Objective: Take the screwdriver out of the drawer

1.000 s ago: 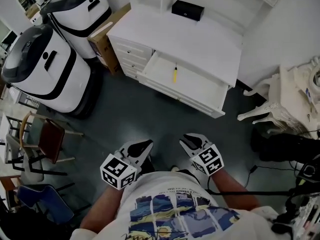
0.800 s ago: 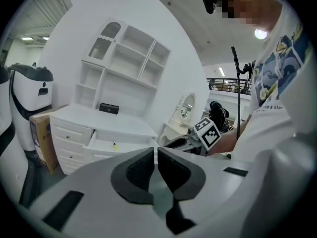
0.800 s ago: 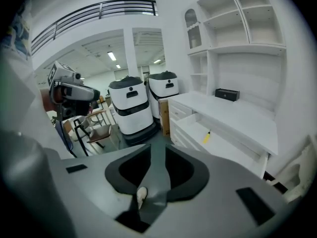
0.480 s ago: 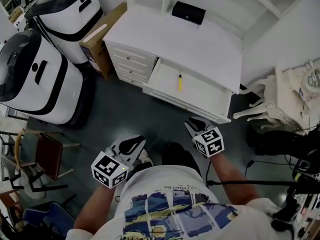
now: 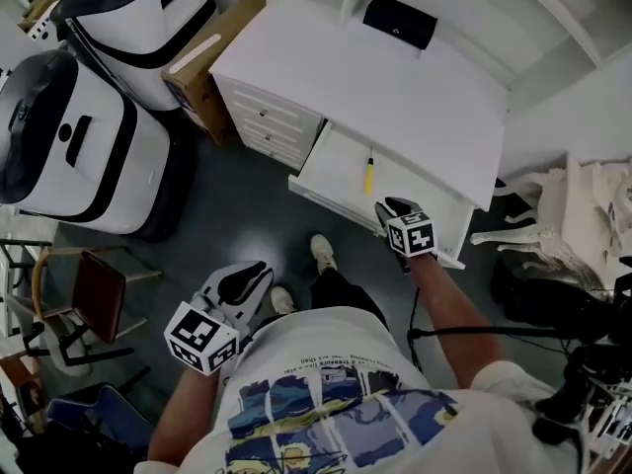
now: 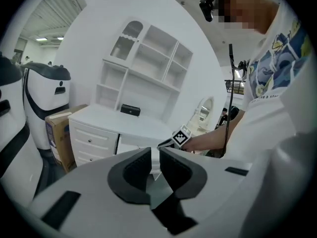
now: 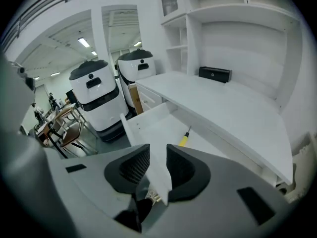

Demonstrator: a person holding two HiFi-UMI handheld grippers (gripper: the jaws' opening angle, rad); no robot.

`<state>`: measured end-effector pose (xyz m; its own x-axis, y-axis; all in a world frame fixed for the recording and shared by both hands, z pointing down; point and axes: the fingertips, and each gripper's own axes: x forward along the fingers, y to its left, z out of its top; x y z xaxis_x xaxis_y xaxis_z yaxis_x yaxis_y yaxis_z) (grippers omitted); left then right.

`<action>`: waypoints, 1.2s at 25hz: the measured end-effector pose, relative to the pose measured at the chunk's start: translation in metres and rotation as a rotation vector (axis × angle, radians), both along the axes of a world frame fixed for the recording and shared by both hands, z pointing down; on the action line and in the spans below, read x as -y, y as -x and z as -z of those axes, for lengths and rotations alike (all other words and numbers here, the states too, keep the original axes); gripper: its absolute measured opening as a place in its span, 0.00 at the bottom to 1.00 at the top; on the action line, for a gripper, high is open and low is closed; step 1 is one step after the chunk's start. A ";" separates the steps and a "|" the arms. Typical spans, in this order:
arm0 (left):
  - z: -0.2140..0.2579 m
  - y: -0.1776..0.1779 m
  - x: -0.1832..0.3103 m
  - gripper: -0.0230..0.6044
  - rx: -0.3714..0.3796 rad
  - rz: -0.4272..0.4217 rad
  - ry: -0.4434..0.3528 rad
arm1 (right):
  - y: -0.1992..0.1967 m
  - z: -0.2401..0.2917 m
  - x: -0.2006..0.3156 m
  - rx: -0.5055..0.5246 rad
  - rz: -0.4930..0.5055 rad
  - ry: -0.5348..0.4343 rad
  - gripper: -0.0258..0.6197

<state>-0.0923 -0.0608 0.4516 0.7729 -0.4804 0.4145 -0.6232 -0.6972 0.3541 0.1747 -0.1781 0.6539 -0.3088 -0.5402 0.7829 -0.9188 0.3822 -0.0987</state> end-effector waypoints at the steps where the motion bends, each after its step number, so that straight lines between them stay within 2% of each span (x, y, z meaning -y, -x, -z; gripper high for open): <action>1: 0.001 -0.002 0.009 0.10 0.009 0.010 0.001 | -0.004 -0.012 0.012 -0.002 -0.001 0.019 0.23; 7: 0.006 -0.016 0.052 0.10 0.057 0.063 0.042 | -0.009 -0.082 0.058 0.010 -0.004 0.153 0.27; 15: 0.003 -0.026 0.087 0.10 0.113 0.125 0.088 | -0.015 -0.139 0.091 -0.022 -0.072 0.256 0.32; 19: -0.002 -0.030 0.100 0.10 0.122 0.145 0.100 | -0.023 -0.153 0.102 -0.064 -0.094 0.274 0.32; 30: -0.002 -0.031 0.111 0.10 0.138 0.214 0.111 | -0.017 -0.164 0.103 -0.117 -0.015 0.274 0.26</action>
<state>-0.0611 -0.1719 0.4533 0.5915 -0.5724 0.5679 -0.7996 -0.5067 0.3222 0.1915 -0.2809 0.8177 -0.2014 -0.3080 0.9298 -0.9354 0.3423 -0.0892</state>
